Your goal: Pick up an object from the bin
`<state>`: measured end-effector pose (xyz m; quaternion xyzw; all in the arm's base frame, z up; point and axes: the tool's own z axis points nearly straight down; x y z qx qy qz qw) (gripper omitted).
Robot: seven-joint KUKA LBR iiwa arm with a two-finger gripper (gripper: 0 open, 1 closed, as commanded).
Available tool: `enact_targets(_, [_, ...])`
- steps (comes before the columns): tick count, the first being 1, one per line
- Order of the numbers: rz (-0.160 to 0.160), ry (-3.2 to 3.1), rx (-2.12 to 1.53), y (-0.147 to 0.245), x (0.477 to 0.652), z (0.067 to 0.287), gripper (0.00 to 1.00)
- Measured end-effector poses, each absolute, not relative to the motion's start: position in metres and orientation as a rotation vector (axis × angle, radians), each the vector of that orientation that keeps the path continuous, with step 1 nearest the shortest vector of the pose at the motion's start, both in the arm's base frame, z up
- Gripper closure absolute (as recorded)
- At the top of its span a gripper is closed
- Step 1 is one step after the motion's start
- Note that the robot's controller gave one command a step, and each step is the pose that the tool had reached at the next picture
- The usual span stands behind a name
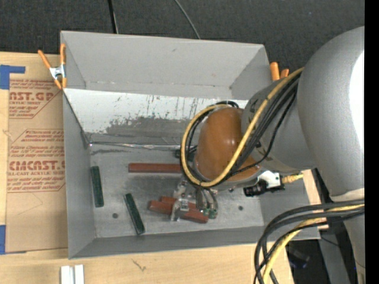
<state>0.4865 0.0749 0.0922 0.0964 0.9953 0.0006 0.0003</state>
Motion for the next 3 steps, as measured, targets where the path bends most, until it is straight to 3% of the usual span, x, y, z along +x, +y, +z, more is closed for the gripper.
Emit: enact_targets(3, [0.002, 3.125, 0.302, 0.075, 0.487, 0.126, 1.00])
